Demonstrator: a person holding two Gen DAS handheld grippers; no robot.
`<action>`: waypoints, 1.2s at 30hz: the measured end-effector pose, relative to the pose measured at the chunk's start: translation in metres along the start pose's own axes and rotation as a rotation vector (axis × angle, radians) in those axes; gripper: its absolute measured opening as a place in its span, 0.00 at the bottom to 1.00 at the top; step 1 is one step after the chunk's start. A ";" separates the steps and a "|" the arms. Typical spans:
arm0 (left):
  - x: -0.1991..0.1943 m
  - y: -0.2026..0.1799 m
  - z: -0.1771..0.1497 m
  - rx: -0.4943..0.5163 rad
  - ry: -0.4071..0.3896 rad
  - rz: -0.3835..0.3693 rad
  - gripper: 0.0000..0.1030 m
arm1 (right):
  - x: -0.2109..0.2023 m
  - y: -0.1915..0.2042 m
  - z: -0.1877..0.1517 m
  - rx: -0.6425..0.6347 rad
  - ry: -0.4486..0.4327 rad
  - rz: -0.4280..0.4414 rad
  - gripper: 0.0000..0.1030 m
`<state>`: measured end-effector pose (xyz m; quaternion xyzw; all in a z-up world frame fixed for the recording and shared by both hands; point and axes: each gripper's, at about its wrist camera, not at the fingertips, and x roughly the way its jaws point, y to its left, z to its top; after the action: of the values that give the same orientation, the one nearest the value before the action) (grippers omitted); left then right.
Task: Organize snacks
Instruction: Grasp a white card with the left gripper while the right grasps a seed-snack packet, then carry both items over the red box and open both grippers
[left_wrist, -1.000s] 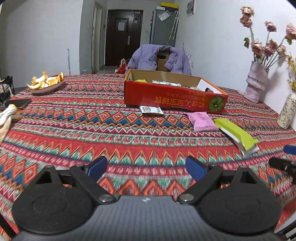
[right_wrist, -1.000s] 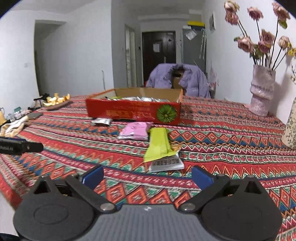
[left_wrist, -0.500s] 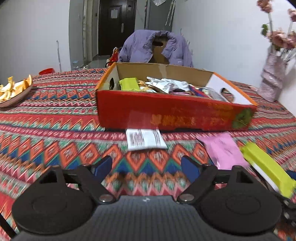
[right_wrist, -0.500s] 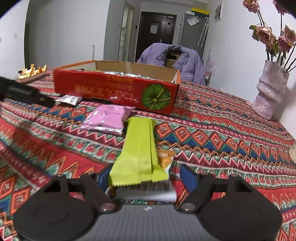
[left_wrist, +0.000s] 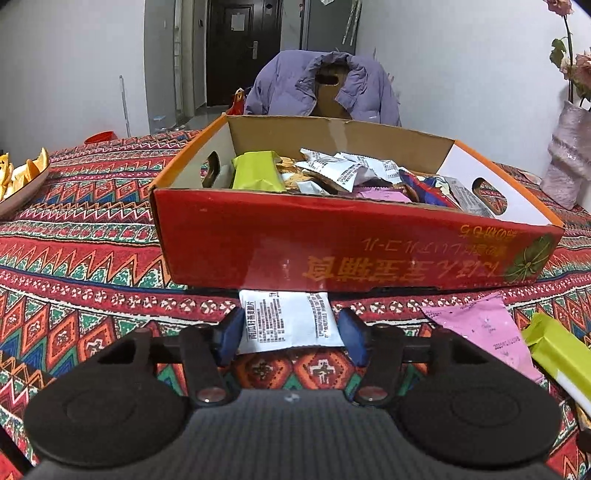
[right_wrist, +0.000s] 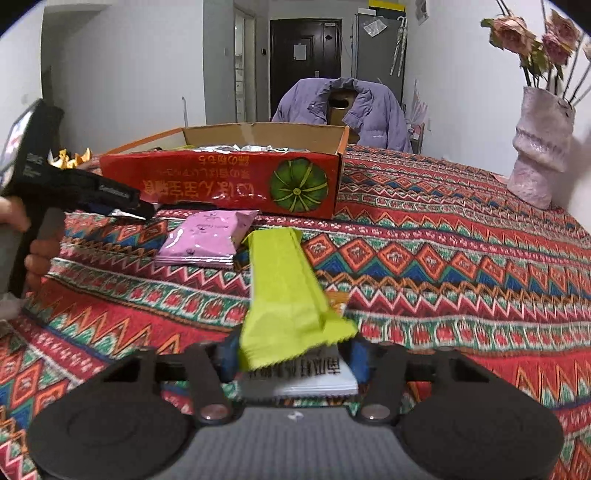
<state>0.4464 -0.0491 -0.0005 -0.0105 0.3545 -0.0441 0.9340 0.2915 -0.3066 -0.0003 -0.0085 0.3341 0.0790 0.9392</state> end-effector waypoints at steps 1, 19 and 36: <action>-0.003 0.000 -0.001 -0.011 0.006 -0.006 0.52 | -0.004 0.000 -0.002 0.002 0.003 -0.008 0.46; -0.184 0.019 -0.107 -0.074 -0.056 -0.077 0.50 | -0.103 0.018 -0.068 -0.010 0.013 -0.027 0.43; -0.210 0.026 -0.082 -0.042 -0.169 -0.095 0.50 | -0.137 0.033 -0.032 0.009 -0.138 0.106 0.43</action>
<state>0.2370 -0.0029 0.0755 -0.0505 0.2744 -0.0799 0.9570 0.1621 -0.2956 0.0620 0.0191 0.2687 0.1275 0.9546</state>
